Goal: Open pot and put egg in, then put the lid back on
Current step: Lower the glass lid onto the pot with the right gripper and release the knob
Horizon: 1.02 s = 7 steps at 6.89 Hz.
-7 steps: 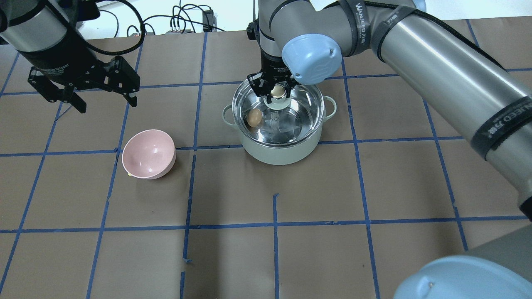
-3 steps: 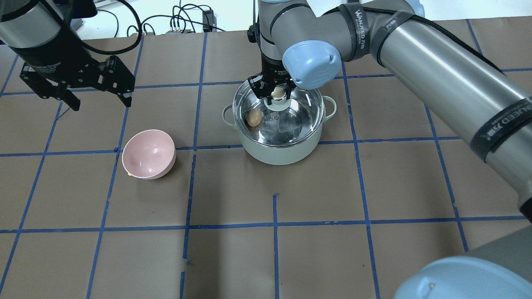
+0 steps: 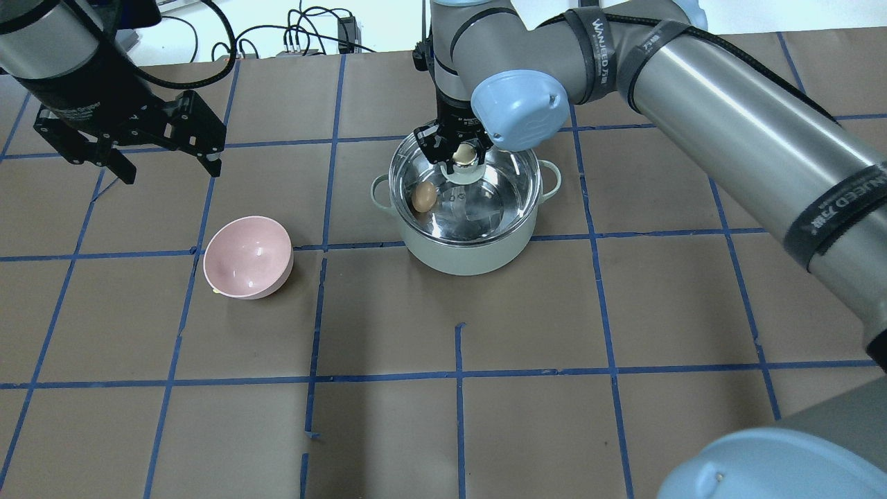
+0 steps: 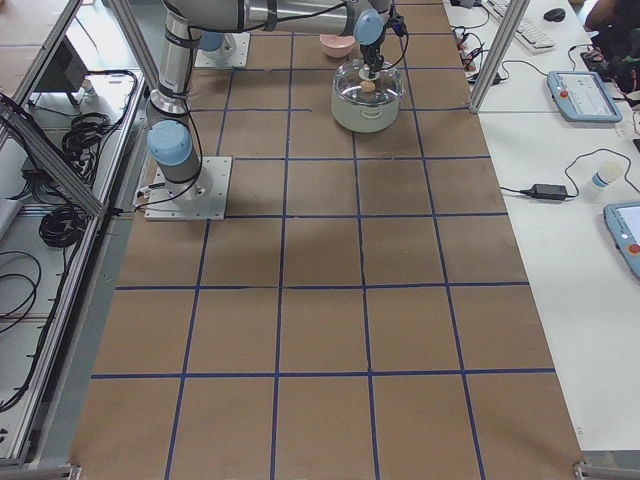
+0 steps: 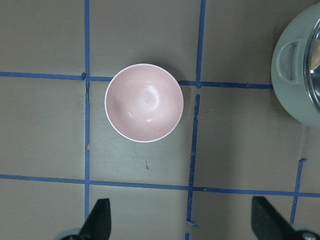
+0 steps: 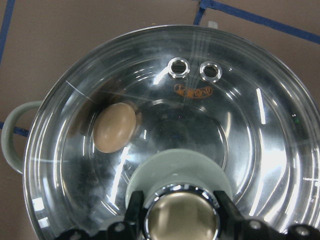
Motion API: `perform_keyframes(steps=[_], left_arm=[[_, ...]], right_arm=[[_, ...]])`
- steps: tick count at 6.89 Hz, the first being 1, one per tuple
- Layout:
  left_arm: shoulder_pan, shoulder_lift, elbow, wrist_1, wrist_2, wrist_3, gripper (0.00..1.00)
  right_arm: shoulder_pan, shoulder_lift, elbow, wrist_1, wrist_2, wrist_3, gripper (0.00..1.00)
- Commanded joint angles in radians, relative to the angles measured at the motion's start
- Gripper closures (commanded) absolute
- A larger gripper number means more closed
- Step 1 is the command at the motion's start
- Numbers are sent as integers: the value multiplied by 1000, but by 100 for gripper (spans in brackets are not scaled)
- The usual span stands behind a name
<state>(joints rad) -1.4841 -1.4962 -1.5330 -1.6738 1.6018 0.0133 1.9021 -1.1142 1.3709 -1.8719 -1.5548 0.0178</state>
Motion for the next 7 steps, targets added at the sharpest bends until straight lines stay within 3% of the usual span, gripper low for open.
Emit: perform_keyframes(steps=[1,2,3,4,5,6,7], left_arm=[[2,7,-1,2,-2,-4,1],[2,11,-6,2,-2,-4,1],[2,13,-4,2,0,-4,1],[2,13,-6,2,0,-4,1],[2,13,-6,2,-2,-6,1],[2,13,-4,2,-6,-7,1],[2,13,-4,2,-6,-7,1]], right_arm=[[0,0,4,-4,-5,1,96],[2,1,4,-10,-5,7,96],[0,1,4,-10,-4,20,89],[0,1,4,-13,-5,18,75],[2,2,4,-29,-8,7,19],[2,1,4,-29,-8,7,0],[2,-3,-3,-30,-8,10,0]])
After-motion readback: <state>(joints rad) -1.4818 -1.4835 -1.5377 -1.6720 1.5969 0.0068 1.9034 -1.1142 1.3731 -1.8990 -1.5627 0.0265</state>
